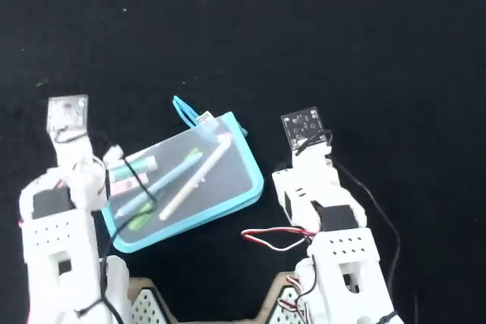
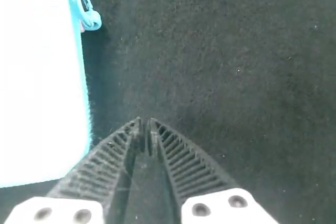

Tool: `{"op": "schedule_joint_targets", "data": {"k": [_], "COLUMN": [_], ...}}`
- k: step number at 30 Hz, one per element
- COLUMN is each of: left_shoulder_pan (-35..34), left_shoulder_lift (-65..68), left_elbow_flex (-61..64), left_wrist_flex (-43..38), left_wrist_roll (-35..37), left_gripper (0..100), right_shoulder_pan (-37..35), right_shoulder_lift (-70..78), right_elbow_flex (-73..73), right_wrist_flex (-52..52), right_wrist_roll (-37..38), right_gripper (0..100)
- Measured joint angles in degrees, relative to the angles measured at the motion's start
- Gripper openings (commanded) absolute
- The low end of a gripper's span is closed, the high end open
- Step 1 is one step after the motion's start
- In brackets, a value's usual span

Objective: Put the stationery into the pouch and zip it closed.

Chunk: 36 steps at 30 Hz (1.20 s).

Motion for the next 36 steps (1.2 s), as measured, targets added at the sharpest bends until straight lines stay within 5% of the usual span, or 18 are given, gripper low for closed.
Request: {"op": "schedule_joint_targets", "data": {"k": [9,18,28,36], "left_shoulder_pan": [0.00,0.00,0.00,-3.08], "left_shoulder_lift": [-16.35,-31.30,-45.98,-45.98], "left_elbow_flex": [11.60,21.80,26.64,32.26], "left_wrist_flex": [1.58,1.93,11.69,12.04], "left_wrist_roll": [-1.58,-1.67,-1.58,-1.67], "left_gripper": [3,3,3,3], "right_shoulder_pan": [3.08,3.08,3.08,3.43], "right_shoulder_lift": [-12.31,-40.00,-41.23,-41.23], "right_elbow_flex": [0.00,6.59,12.13,13.80], "right_wrist_flex": [8.00,25.41,29.45,34.20], "right_wrist_roll": [-8.79,-8.00,-6.42,-6.42], "right_gripper": [1.8,1.8,1.6,1.5]}}
